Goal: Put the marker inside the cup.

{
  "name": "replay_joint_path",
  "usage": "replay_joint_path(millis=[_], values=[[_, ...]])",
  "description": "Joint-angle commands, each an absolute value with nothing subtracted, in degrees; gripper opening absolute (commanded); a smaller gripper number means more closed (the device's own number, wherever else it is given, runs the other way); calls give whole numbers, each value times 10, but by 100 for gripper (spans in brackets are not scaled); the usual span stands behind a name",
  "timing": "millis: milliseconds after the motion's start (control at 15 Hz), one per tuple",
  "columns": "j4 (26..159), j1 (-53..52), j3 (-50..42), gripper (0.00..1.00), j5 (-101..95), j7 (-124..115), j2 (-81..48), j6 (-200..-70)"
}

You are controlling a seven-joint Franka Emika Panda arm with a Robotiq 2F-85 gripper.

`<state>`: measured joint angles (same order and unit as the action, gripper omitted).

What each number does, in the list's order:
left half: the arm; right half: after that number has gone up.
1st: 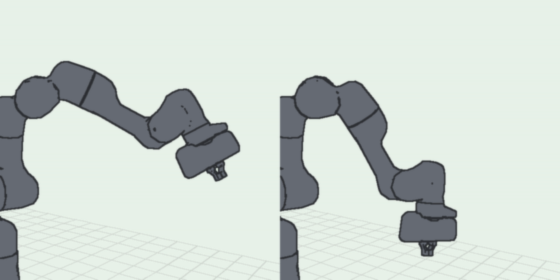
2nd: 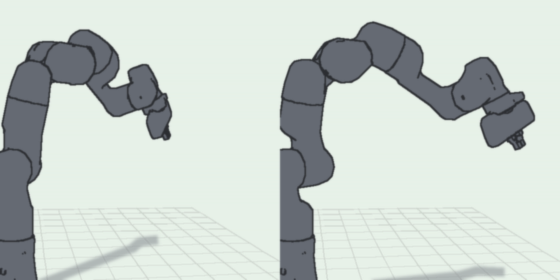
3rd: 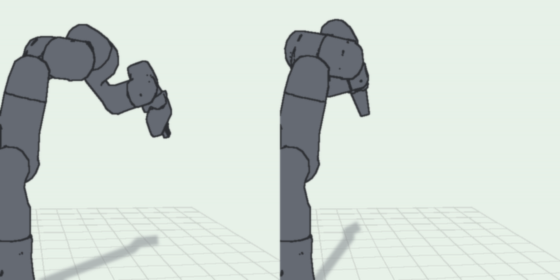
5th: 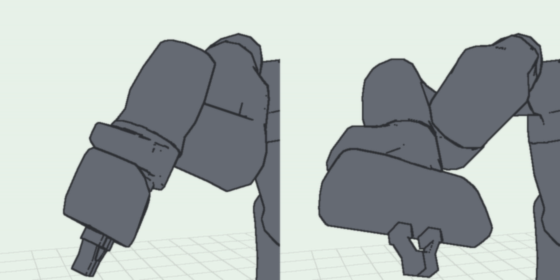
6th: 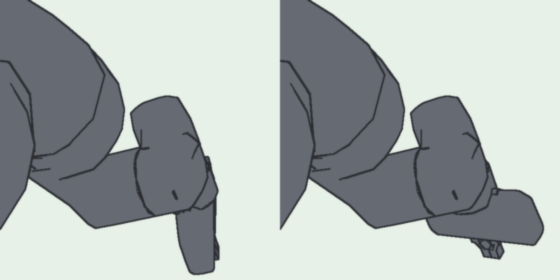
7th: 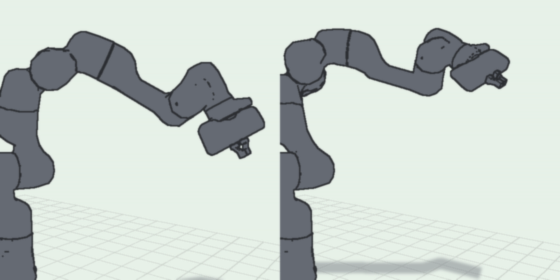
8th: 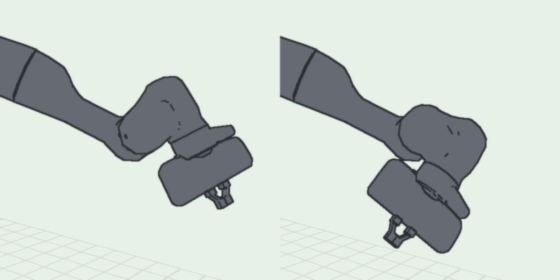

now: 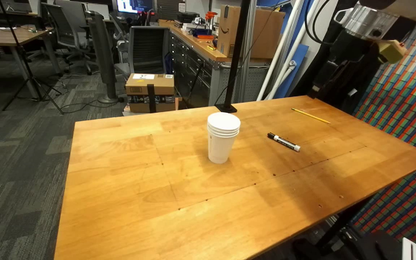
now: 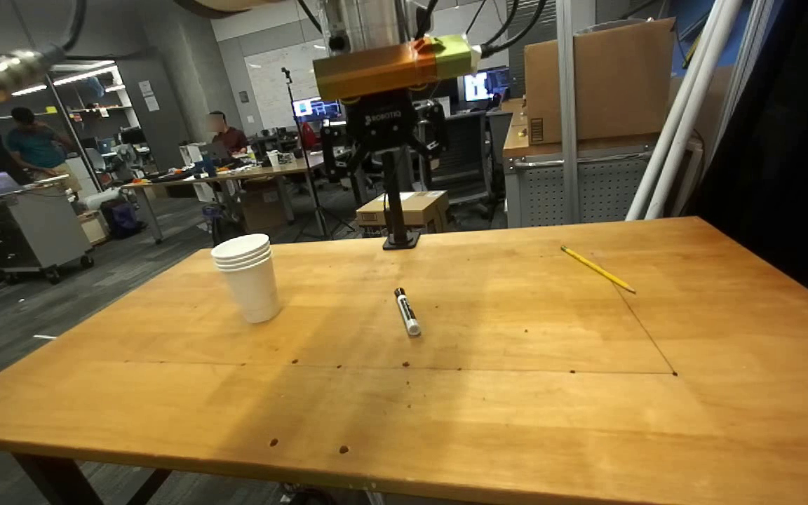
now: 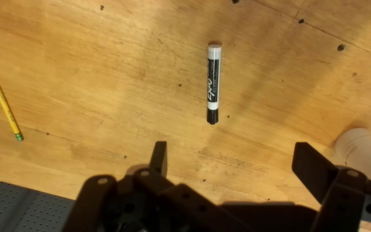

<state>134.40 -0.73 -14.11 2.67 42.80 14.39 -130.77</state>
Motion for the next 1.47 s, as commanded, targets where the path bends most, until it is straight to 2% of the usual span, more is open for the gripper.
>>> replay_joint_path(millis=[0, 1400], values=[[1318, -9, -128, 100, 61, 466, 95, -1331], [1329, 58, -76, 100, 89, 606, -44, -1406]])
